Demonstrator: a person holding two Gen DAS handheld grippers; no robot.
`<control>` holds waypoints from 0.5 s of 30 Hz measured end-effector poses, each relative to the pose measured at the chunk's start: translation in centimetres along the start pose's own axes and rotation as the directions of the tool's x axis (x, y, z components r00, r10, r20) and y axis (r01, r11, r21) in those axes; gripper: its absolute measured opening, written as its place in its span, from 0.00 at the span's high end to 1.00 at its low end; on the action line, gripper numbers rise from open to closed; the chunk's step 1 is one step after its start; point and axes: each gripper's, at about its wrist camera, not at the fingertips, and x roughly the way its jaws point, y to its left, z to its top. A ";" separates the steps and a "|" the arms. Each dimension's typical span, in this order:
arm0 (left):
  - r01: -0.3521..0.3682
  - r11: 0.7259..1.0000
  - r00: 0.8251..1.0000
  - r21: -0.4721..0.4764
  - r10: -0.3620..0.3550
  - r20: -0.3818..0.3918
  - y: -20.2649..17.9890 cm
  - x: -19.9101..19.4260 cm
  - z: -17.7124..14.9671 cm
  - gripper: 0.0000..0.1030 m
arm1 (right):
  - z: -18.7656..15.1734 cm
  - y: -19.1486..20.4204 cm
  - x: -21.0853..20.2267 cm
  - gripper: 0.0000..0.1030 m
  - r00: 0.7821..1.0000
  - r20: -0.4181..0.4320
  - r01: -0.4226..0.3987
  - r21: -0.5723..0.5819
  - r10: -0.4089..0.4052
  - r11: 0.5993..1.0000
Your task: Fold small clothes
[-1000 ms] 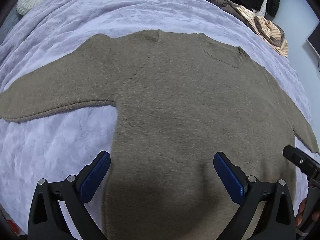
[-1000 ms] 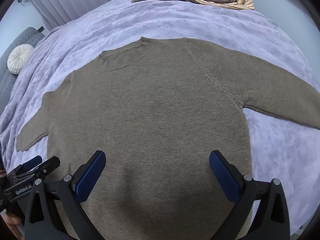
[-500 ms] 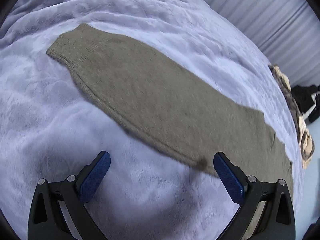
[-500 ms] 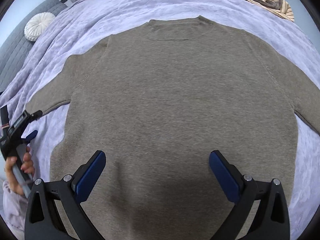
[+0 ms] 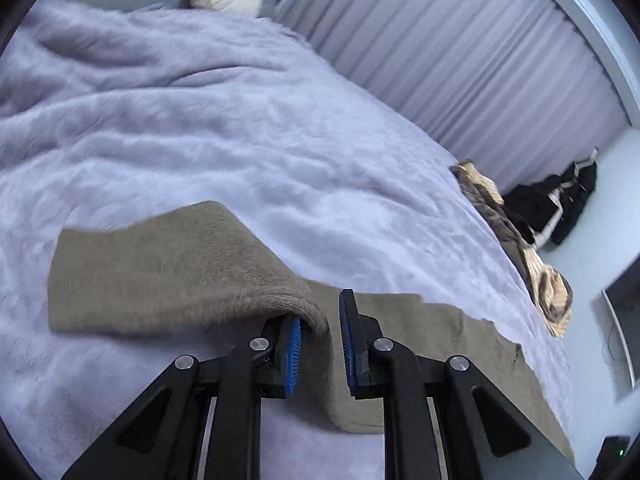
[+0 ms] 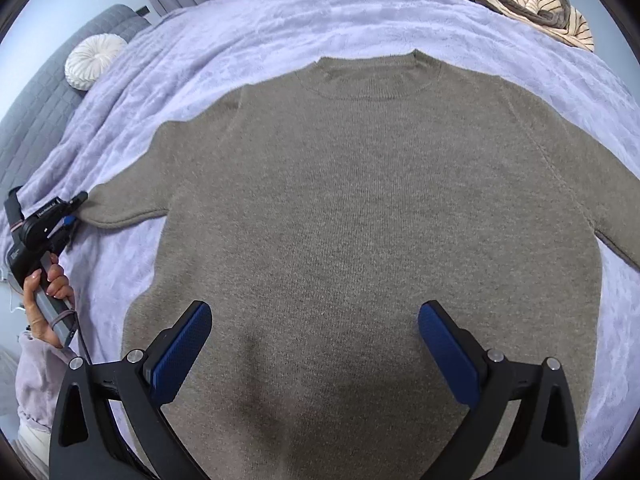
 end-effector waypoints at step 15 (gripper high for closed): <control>0.328 0.841 0.919 0.430 -0.178 -0.353 -28.7 7.9 -13.2 0.81 | -1.9 -10.1 -3.7 0.00 0.993 0.119 -0.043 0.243 0.014 0.969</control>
